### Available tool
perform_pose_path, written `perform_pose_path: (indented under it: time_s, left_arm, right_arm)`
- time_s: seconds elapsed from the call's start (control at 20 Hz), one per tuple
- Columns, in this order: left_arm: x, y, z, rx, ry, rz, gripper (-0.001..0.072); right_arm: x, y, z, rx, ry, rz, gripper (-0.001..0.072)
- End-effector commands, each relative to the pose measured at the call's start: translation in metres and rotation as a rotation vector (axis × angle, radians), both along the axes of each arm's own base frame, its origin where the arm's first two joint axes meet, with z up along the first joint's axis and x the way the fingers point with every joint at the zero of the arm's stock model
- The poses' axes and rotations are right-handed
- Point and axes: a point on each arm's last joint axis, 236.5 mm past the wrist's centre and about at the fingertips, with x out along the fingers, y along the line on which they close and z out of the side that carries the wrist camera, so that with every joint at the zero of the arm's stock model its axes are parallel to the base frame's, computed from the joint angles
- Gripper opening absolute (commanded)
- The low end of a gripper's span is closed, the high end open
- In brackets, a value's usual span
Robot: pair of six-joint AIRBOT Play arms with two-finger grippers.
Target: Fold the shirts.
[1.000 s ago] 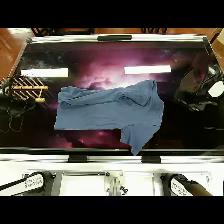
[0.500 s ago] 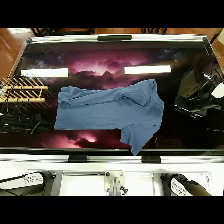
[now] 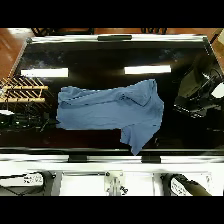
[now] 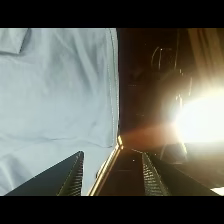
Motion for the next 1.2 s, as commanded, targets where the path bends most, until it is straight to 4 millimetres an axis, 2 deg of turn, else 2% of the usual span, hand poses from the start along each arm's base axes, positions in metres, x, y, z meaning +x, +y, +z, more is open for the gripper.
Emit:
perform_pose_path:
  time_s: [0.0,0.05,0.1,0.25,0.35,0.45,0.55,0.75,0.95,1.05,1.1,1.15]
  left_arm:
    - [0.002,-0.014,0.003,-0.024,0.002,-0.015,0.0132]
    - [-0.001,-0.018,0.005,-0.036,0.009,-0.031,0.0107]
    - [-0.004,-0.021,0.007,-0.049,0.017,-0.043,0.0048]
    - [-0.009,-0.024,0.01,-0.07,0.029,-0.058,0.0033]
    - [-0.008,-0.023,0.01,-0.066,0.022,-0.06,0.0033]
    - [-0.007,-0.023,0.012,-0.061,0.008,-0.068,0.0033]
    - [-0.006,-0.022,0.015,-0.054,-0.005,-0.068,0.0033]
    - [-0.001,-0.02,0.022,-0.042,-0.03,-0.069,0.0033]
    - [-0.001,-0.021,0.025,-0.046,-0.032,-0.074,0.0033]
    - [-0.002,-0.022,0.026,-0.051,-0.029,-0.079,0.0033]
    - [-0.001,-0.021,0.027,-0.049,-0.033,-0.079,0.0033]
    - [0.002,-0.02,0.031,-0.042,-0.048,-0.08,0.0033]
  right_arm:
    - [-0.008,0.002,-0.005,0.006,0.033,0.005,0.0489]
    - [-0.015,0.003,-0.012,0.011,0.062,0.006,0.0489]
    - [-0.026,0.005,-0.023,0.022,0.104,0.005,0.0504]
    - [-0.065,0.021,-0.067,0.088,0.24,0.005,0.0504]
    - [-0.075,0.045,-0.088,0.225,0.267,-0.009,0.0504]
    - [-0.073,0.06,-0.106,0.319,0.273,-0.041,0.0504]
    - [-0.065,0.059,-0.122,0.321,0.273,-0.068,0.0503]
    - [-0.043,0.051,-0.137,0.307,0.223,-0.156,0.0503]
    - [-0.033,0.064,-0.151,0.315,0.209,-0.14,0.0491]
    - [-0.022,0.064,-0.151,0.302,0.164,-0.151,0.0284]
    - [-0.018,0.064,-0.15,0.306,0.151,-0.159,0.0136]
    - [-0.015,0.065,-0.146,0.309,0.147,-0.149,0.0071]
